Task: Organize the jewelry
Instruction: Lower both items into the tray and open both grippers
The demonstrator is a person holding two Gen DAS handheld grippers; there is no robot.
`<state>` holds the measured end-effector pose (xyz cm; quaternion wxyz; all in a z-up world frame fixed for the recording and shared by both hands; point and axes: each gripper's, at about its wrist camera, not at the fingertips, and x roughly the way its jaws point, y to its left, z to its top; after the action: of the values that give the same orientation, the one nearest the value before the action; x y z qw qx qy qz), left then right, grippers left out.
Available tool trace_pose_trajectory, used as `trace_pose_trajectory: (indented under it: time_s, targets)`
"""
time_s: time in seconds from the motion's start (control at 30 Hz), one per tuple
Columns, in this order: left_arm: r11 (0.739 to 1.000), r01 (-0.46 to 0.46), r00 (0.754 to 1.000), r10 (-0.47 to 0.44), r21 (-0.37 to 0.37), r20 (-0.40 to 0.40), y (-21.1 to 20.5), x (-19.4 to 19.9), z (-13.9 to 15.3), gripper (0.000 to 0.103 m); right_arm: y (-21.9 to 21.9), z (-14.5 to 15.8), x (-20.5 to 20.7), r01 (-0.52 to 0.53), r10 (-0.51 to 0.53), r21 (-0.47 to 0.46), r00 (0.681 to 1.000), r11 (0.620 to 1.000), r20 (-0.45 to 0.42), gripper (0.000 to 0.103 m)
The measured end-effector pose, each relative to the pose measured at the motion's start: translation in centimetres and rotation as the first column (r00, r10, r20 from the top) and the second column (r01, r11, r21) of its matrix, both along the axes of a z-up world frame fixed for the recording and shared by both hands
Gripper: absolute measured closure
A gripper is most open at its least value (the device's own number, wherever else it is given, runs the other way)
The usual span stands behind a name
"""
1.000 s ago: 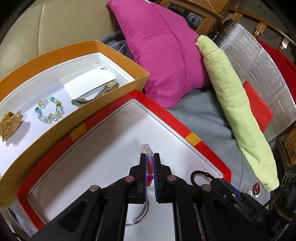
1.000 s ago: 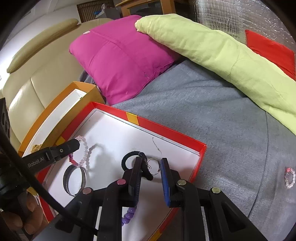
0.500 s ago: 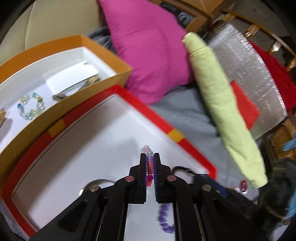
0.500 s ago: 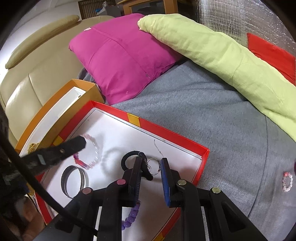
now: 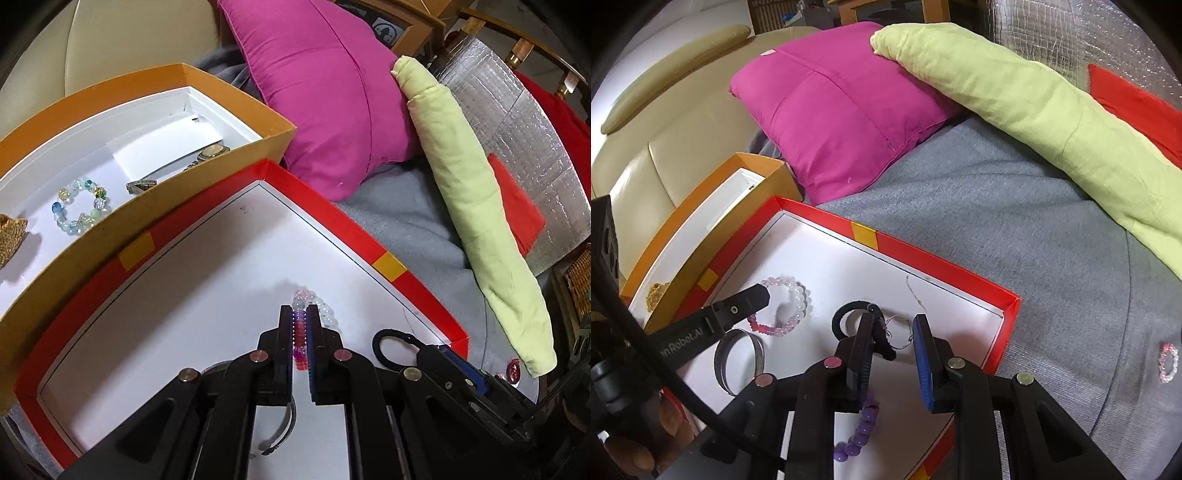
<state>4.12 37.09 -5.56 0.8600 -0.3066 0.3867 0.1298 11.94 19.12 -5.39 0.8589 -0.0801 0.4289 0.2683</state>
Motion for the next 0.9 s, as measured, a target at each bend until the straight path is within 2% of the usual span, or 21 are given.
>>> trace_pose_trajectory:
  time_s: [0.2,0.27,0.3,0.33,0.47,0.5,0.57,0.63,0.7,0.83,0.9]
  targets:
    - [0.999,-0.017,1.0,0.017,0.029,-0.01,0.0,-0.1,0.0,0.096,0.4,-0.1,0.0,-0.003,0.003,-0.007,1.0,1.0,0.001,0.078]
    - [0.998,-0.036,0.999,0.037,0.056,-0.02,-0.1,-0.1,0.1,0.096,0.4,-0.1,0.1,0.002,-0.002,-0.01,1.0,1.0,0.003,0.065]
    - [0.997,-0.042,0.999,0.043,0.057,-0.018,0.0,-0.2,0.1,0.096,0.4,0.0,0.1,0.005,-0.005,-0.006,1.0,1.0,0.005,0.046]
    - [0.997,-0.049,0.999,0.05,0.058,-0.018,0.1,-0.2,0.1,0.096,0.3,0.1,0.1,0.009,-0.009,0.004,1.0,1.0,0.012,0.033]
    - [0.996,-0.075,0.997,0.075,0.052,-0.004,0.6,-0.8,0.4,0.095,-0.2,0.9,-0.3,0.011,-0.012,0.027,0.999,1.0,0.035,0.033]
    - [0.995,-0.082,0.997,0.082,0.055,-0.002,0.6,-0.9,0.5,0.092,-0.3,1.0,-0.3,0.013,-0.014,0.027,0.999,1.0,0.037,0.033]
    - [0.993,-0.102,0.995,0.101,0.057,0.008,0.7,-1.2,0.9,0.078,-0.8,1.3,-0.5,0.021,-0.023,0.031,0.999,0.999,0.044,0.033]
    - [0.99,-0.129,0.991,0.128,0.063,0.026,0.7,-1.5,1.4,0.055,-1.4,1.7,-0.9,0.028,-0.03,0.037,0.998,0.999,0.053,0.033]
    - [0.986,-0.152,0.987,0.148,0.064,0.064,0.6,-2.0,2.3,0.047,-2.2,2.1,-1.4,0.035,-0.038,0.049,0.998,0.998,0.058,0.032]
    - [0.985,-0.157,0.983,0.149,0.07,0.103,-0.3,-2.5,3.4,0.044,-4.6,3.0,-2.6,0.069,-0.075,0.094,0.995,0.993,0.068,0.018]
    - [0.986,-0.146,0.984,0.137,0.075,0.113,-1.0,-2.4,3.8,0.043,-6.4,3.4,-3.4,0.093,-0.101,0.104,0.992,0.99,0.072,0.015]
